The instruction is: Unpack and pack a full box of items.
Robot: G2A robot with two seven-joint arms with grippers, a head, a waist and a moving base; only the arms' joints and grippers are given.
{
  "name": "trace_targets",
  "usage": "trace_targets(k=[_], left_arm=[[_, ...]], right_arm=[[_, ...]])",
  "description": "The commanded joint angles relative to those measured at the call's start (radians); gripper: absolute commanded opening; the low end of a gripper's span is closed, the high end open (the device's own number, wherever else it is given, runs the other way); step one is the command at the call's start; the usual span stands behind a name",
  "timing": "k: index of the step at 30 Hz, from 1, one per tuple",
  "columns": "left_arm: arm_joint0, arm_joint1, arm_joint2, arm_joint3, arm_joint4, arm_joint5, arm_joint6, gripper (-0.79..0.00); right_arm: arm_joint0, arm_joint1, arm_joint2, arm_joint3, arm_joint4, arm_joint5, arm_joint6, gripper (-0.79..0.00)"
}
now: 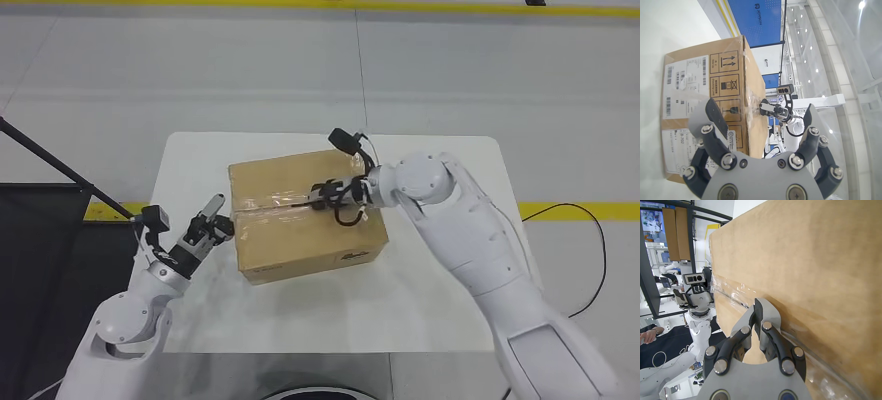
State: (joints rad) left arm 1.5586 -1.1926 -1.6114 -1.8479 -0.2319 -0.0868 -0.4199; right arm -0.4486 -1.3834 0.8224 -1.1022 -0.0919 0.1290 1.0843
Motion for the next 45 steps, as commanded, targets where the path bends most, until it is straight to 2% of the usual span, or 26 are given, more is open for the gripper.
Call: trace_targets(k=[1, 11, 15, 18, 22, 26, 32, 36, 40, 45], left_arm=[[-0.001, 0.0, 0.005, 0.0, 0.0, -0.001, -0.003, 0.0], [0.001, 0.0, 0.021, -0.002, -0.003, -0.009, -0.012, 0.0], [0.005, 0.001, 0.011, 0.001, -0.007, -0.011, -0.018, 0.0], [0.007, 0.003, -0.003, 0.0, -0.011, -0.011, -0.023, 0.0], [0.01, 0.005, -0.031, -0.009, -0.025, -0.015, -0.025, 0.0], [0.018, 0.008, -0.072, -0.021, -0.047, -0.019, -0.02, 0.0], [0.037, 0.012, -0.136, -0.044, -0.084, -0.027, -0.025, 0.0], [0.045, 0.014, -0.159, -0.054, -0.093, -0.026, -0.032, 0.0], [0.048, 0.015, -0.171, -0.059, -0.099, -0.027, -0.034, 0.0], [0.044, 0.016, -0.174, -0.06, -0.094, -0.021, -0.037, 0.0]], right_arm=[[0.021, -0.017, -0.034, 0.023, 0.011, 0.0, -0.011, -0.785], [0.11, -0.115, -0.176, 0.14, 0.107, -0.049, -0.042, -0.785], [0.134, -0.137, -0.186, 0.173, 0.14, -0.091, -0.043, -0.785], [0.146, -0.137, -0.167, 0.178, 0.148, -0.121, -0.042, -0.785], [0.143, -0.112, -0.103, 0.137, 0.142, -0.149, -0.034, -0.785], [0.089, -0.057, 0.013, 0.024, 0.087, -0.146, -0.023, -0.785], [-0.134, 0.056, 0.299, -0.287, -0.065, -0.053, 0.026, -0.785], [-0.295, 0.106, 0.459, -0.457, -0.155, 0.012, 0.058, -0.785], [-0.387, 0.127, 0.529, -0.484, -0.183, 0.036, 0.063, -0.785], [-0.403, 0.133, 0.551, -0.398, -0.111, -0.025, 0.045, -0.785]])
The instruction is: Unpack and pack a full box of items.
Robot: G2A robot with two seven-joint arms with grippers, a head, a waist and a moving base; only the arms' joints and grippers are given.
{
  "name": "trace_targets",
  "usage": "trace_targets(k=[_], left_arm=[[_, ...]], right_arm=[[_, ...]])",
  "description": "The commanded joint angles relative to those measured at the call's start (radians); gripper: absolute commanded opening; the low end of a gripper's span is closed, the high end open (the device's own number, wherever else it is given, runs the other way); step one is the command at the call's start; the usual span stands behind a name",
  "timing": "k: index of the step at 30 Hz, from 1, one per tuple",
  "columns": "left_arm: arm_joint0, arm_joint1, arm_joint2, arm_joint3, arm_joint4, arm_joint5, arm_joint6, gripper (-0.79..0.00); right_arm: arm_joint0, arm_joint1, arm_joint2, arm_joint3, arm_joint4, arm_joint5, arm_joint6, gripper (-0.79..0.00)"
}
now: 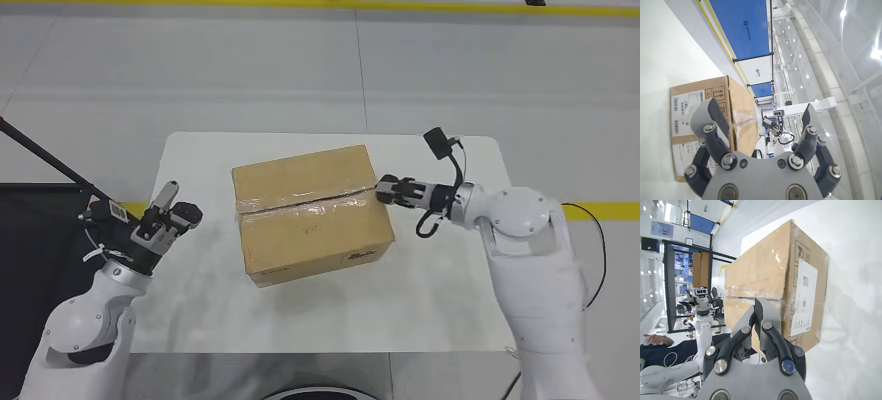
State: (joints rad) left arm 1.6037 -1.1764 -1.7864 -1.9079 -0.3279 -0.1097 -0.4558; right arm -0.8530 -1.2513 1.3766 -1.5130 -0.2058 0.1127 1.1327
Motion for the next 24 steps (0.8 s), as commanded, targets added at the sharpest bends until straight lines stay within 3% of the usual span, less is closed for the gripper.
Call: trace_targets(k=[1, 7, 12, 18, 19, 20, 21, 24], left_arm=[[-0.002, 0.0, 0.001, -0.001, 0.005, 0.003, 0.0, 0.0], [0.001, 0.001, 0.001, -0.007, 0.013, -0.001, -0.004, 0.0], [0.01, 0.002, -0.016, 0.005, 0.008, -0.01, -0.005, 0.0], [0.01, 0.004, -0.047, -0.002, -0.019, -0.022, 0.002, 0.0], [0.01, 0.003, -0.051, -0.005, -0.035, -0.036, 0.008, 0.0], [0.012, 0.002, -0.055, -0.007, -0.047, -0.048, 0.014, 0.0], [0.013, 0.001, -0.057, -0.007, -0.055, -0.059, 0.019, 0.0], [0.017, -0.001, -0.06, -0.005, -0.065, -0.079, 0.036, 0.0]], right_arm=[[0.006, 0.001, -0.008, 0.024, -0.006, -0.009, -0.01, -0.785], [0.042, 0.005, -0.017, 0.123, -0.027, 0.048, -0.055, -0.785], [0.051, 0.018, 0.052, 0.202, 0.061, -0.013, -0.045, -0.785], [-0.04, 0.051, 0.192, 0.124, 0.091, -0.092, -0.047, -0.757], [-0.063, 0.056, 0.217, 0.103, 0.09, -0.117, -0.06, -0.696], [-0.085, 0.06, 0.242, 0.082, 0.092, -0.149, -0.082, -0.379], [-0.109, 0.065, 0.261, 0.067, 0.088, -0.185, -0.094, 0.0], [-0.123, 0.067, 0.271, 0.058, 0.089, -0.209, -0.1, 0.0]])
